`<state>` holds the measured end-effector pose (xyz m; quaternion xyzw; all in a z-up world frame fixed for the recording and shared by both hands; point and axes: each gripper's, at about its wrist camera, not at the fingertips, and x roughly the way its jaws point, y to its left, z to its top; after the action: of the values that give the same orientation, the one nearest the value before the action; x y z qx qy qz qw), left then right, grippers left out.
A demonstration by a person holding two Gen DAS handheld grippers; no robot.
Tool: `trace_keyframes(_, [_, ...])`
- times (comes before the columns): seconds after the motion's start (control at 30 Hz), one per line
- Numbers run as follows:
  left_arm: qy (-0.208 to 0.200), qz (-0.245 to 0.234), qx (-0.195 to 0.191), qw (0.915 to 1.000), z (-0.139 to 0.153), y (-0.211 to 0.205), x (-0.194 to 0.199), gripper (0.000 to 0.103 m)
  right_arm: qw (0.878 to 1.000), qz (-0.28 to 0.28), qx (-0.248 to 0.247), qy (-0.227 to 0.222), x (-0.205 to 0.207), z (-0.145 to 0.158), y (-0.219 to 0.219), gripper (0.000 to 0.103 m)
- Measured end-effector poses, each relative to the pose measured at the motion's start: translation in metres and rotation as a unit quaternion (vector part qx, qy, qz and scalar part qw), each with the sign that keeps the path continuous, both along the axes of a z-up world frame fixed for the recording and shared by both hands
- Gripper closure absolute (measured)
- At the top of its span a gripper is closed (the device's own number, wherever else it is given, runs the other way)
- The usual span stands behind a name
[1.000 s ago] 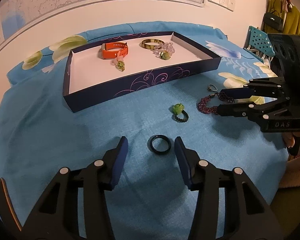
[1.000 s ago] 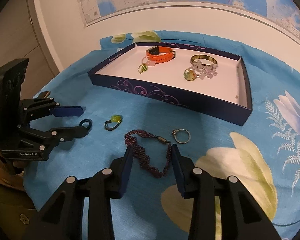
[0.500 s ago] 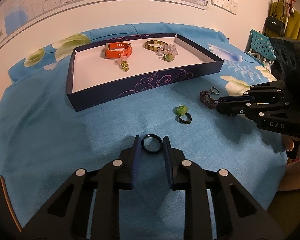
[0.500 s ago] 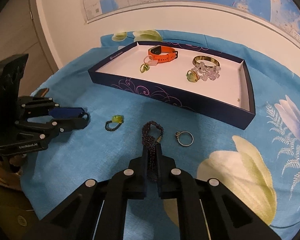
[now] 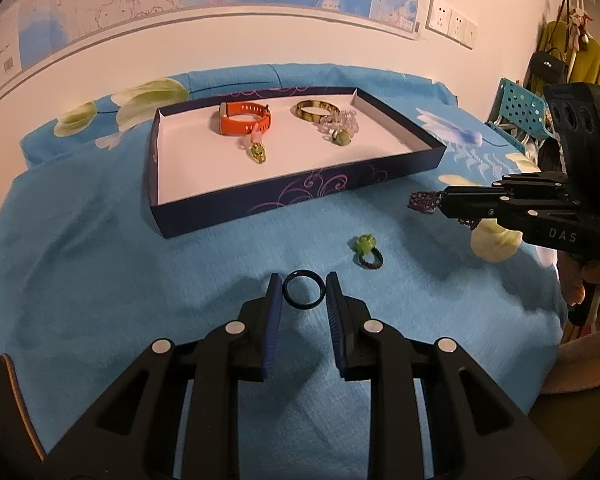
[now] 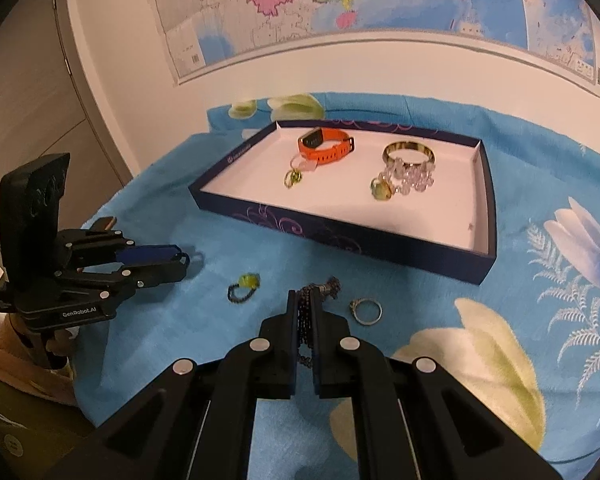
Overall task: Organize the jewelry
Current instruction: 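Carry the black ring and dark beaded bracelet into the tray with both grippers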
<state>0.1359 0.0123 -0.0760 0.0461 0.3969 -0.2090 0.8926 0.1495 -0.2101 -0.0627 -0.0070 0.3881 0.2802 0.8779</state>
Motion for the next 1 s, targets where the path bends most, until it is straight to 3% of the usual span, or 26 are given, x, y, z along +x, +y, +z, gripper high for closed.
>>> trace_keyframes(1.0, [-0.067, 0.018, -0.023, 0.9973, 0.043, -0.007, 0.041, 0.080, 0.998, 0.007, 0.012, -0.060, 0.030, 0.035, 0.003, 0.099])
